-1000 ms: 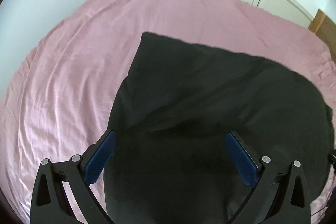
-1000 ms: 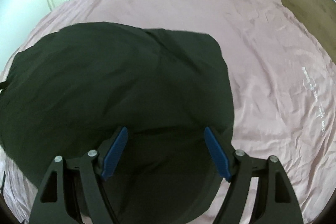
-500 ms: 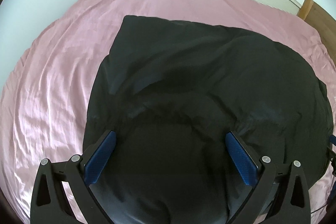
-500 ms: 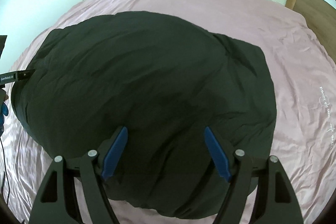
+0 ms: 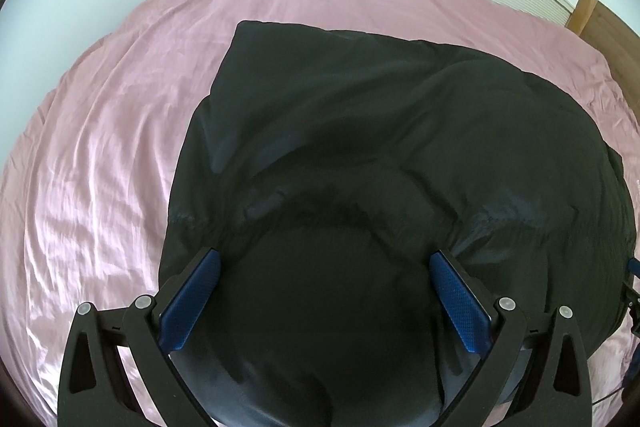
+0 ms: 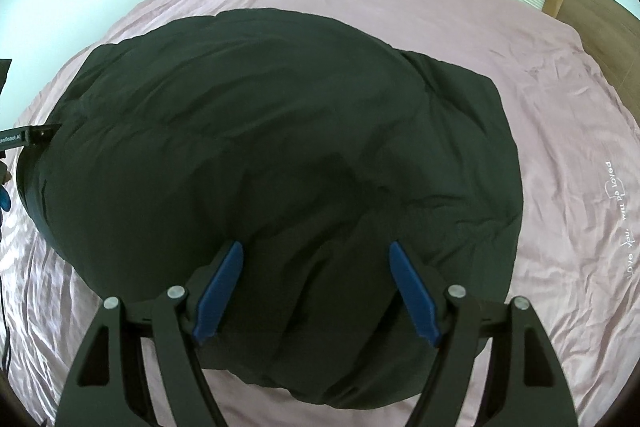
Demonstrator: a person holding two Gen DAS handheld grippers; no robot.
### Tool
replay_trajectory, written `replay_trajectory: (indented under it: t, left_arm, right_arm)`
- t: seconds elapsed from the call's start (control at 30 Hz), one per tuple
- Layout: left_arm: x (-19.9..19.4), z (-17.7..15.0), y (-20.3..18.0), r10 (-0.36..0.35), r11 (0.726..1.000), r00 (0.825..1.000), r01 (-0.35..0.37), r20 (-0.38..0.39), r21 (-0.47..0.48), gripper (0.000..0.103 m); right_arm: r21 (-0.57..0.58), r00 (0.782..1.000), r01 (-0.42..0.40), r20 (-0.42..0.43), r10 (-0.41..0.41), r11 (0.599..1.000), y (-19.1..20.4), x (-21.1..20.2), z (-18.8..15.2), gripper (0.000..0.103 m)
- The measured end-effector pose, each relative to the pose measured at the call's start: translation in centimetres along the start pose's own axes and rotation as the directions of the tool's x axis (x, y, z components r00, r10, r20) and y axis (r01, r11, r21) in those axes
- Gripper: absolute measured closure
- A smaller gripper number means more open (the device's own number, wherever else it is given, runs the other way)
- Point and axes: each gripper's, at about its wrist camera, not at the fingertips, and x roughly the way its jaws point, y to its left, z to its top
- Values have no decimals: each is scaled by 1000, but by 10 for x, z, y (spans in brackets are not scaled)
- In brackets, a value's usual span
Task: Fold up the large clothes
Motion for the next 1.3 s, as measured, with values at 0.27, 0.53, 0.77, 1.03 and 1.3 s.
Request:
replay_trajectory:
  t: [0.27, 0.53, 0.77, 1.03, 1.3]
  left_arm:
    - [4, -5, 8, -1, 1000, 1000, 1, -13, -3, 1]
    - [1, -5, 30, -20, 999, 1000, 20, -22, -27, 1]
    - [-2, 5, 66, -72, 996, 997, 70, -42, -46, 1]
    - [3, 21, 96, -249, 963, 967, 242, -45, -120, 1]
    - [12, 23, 154, -333, 903, 943, 320, 3, -286, 1]
  right_arm:
    - [-11, 1000, 10, -13, -10, 1000, -4, 4, -3, 27]
    - [29, 1000, 3, -31, -3, 1000, -28, 8, -7, 26]
    - [261, 1000, 5, -11, -2, 965, -114, -3, -17, 16]
    - [609, 958, -247, 36, 285, 754, -202, 38, -35, 8]
    - [662, 909, -344, 56, 413, 666, -209, 77, -39, 6]
